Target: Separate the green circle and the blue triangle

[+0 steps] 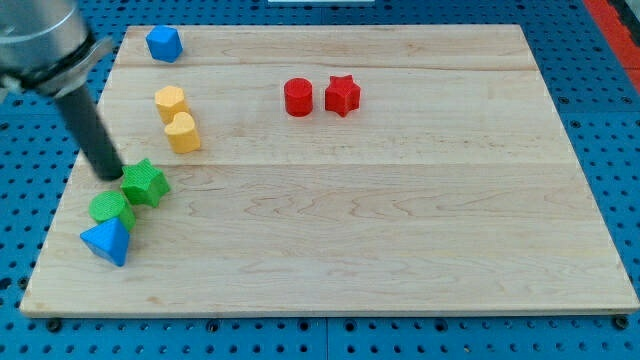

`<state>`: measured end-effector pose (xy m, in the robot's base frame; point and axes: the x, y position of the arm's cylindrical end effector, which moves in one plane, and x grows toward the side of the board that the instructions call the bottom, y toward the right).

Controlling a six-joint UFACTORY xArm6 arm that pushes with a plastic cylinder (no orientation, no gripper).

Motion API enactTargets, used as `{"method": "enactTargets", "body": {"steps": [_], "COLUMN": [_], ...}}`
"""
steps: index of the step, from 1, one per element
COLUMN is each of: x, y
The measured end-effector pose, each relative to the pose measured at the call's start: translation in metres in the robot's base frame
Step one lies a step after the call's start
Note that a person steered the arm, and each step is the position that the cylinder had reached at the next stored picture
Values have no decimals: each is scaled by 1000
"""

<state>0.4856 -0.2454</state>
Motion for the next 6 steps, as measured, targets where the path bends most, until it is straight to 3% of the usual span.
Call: {"method": "enactTargets", "body": {"steps": [1, 3, 4, 5, 6], "x": [60, 59, 94, 84, 41], "y": [11, -7, 39, 74, 60]}}
